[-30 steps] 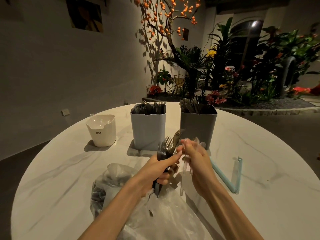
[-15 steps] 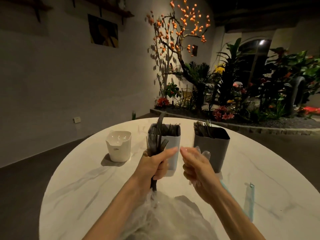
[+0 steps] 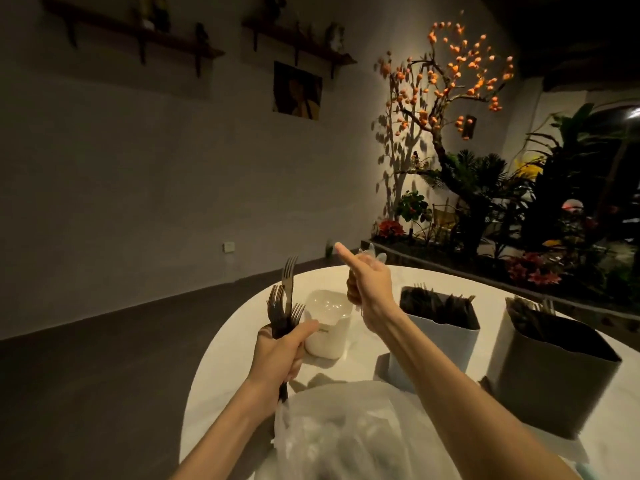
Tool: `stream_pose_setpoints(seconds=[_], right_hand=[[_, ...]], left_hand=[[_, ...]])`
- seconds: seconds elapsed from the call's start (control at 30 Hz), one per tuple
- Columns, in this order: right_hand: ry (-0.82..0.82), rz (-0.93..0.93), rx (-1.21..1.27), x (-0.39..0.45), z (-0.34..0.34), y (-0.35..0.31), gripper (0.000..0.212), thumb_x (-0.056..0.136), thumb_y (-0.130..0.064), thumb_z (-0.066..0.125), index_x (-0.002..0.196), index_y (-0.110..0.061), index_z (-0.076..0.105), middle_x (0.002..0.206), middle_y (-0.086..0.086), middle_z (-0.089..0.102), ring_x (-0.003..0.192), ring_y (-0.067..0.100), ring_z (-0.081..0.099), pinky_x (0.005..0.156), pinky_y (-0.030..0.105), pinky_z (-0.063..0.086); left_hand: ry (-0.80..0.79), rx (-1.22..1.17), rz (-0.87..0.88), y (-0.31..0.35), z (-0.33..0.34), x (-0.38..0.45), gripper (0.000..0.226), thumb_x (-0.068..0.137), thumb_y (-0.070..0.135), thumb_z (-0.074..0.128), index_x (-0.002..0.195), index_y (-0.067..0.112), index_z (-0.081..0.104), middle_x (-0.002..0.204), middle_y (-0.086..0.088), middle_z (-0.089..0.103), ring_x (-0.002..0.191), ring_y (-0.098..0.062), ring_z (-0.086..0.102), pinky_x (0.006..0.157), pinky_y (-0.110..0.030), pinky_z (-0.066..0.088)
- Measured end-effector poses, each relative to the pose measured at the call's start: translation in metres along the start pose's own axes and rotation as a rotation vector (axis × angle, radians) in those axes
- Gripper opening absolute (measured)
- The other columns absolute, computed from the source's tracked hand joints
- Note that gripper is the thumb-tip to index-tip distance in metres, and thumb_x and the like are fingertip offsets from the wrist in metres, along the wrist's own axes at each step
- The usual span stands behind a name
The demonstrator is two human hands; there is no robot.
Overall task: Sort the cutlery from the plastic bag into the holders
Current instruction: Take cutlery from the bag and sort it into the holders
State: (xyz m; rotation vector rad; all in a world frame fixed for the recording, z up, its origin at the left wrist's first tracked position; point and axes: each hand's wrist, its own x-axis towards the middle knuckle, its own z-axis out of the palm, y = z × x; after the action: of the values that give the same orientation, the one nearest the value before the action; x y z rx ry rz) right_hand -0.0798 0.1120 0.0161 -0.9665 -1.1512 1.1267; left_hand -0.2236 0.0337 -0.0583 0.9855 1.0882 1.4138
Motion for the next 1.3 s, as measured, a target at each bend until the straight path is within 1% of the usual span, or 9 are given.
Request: stream_pose_setpoints(seconds=[0.17,0.43,0.57,0.77,0.9,1.0,1.13,1.2,1.3], right_hand=[[0.100,-0.075,-0.021,0.046,0.016,0.031,0.043,0.082,-0.031,0.082,0.060,-0.017,0.047,0.049,-0.004,0.043,0.048,0.010,0.039,0.047,0.022,0.039],[0.073,-0.096,-0.123,0.071,0.022,0.064,0.028,0.076,-0.026,0.087,0.068,-0.012,0.064,0.059,0.000,0.062,0.059,0.015,0.059,0.064,0.032,0.055],[0.060,-0.076,-0.144,0.072,0.018,0.066,0.024,0.076,-0.025,0.087,0.085,-0.010,0.070,0.081,0.012,0.072,0.071,0.023,0.071,0.069,0.032,0.059],[0.053,-0.078,-0.291,0.078,0.012,0.069,0.024,0.087,-0.034,0.076,0.091,-0.010,0.074,0.081,0.007,0.075,0.084,0.022,0.074,0.079,0.032,0.059],[0.044,-0.117,-0.422,0.078,0.008,0.069,0.019,0.099,-0.028,0.059,0.103,-0.014,0.071,0.092,0.003,0.074,0.092,0.020,0.071,0.087,0.033,0.059],[0.004,-0.230,-0.584,0.068,0.008,0.068,0.028,0.105,-0.032,0.045,0.115,-0.017,0.067,0.109,-0.004,0.068,0.103,0.015,0.064,0.091,0.030,0.052],[-0.336,-0.349,-1.213,0.048,0.006,0.078,0.040,0.108,-0.038,0.027,0.104,-0.017,0.061,0.110,0.006,0.064,0.104,0.023,0.059,0.092,0.039,0.046],[-0.419,-0.366,-1.475,0.044,0.005,0.086,0.043,0.108,-0.036,0.024,0.122,-0.012,0.056,0.134,0.014,0.056,0.126,0.030,0.051,0.105,0.041,0.043],[-0.349,-0.315,-1.422,0.037,0.007,0.085,0.059,0.106,-0.050,0.014,0.147,-0.015,0.040,0.161,0.007,0.030,0.150,0.026,0.025,0.124,0.043,0.017]], left_hand=[[-0.001,0.010,-0.027,-0.007,-0.014,0.015,0.029,0.087,0.024,0.076,0.078,0.010,0.051,0.053,-0.001,0.036,0.043,-0.009,0.027,0.041,-0.022,0.026],[-0.016,-0.004,0.004,-0.014,-0.020,0.029,0.040,0.091,0.020,0.072,0.061,0.015,0.046,0.049,-0.001,0.032,0.041,-0.010,0.024,0.040,-0.022,0.024],[-0.009,-0.028,-0.026,-0.017,-0.021,0.032,0.035,0.090,0.021,0.073,0.067,0.013,0.047,0.051,-0.001,0.035,0.041,-0.010,0.027,0.042,-0.023,0.026],[-0.020,-0.026,-0.074,-0.018,-0.023,0.033,0.035,0.088,0.027,0.075,0.088,0.006,0.047,0.049,0.003,0.039,0.042,-0.008,0.030,0.041,-0.021,0.029],[-0.004,-0.011,-0.097,-0.018,-0.023,0.033,0.037,0.087,0.029,0.076,0.094,0.007,0.048,0.049,0.004,0.043,0.042,-0.007,0.032,0.042,-0.021,0.031],[-0.005,-0.013,-0.069,-0.017,-0.025,0.031,0.033,0.087,0.028,0.076,0.079,0.010,0.049,0.051,0.000,0.039,0.044,-0.011,0.028,0.044,-0.025,0.026],[-0.007,-0.035,-0.030,-0.013,-0.023,0.030,0.037,0.089,0.022,0.074,0.068,0.014,0.045,0.050,0.000,0.032,0.044,-0.012,0.023,0.045,-0.027,0.021],[-0.015,-0.039,-0.030,-0.010,-0.020,0.030,0.033,0.090,0.022,0.074,0.073,0.012,0.047,0.050,0.001,0.034,0.043,-0.010,0.025,0.042,-0.025,0.023],[-0.027,-0.027,-0.020,-0.004,-0.014,0.027,0.031,0.087,0.026,0.076,0.080,0.009,0.050,0.052,0.001,0.037,0.044,-0.010,0.028,0.041,-0.022,0.026]])
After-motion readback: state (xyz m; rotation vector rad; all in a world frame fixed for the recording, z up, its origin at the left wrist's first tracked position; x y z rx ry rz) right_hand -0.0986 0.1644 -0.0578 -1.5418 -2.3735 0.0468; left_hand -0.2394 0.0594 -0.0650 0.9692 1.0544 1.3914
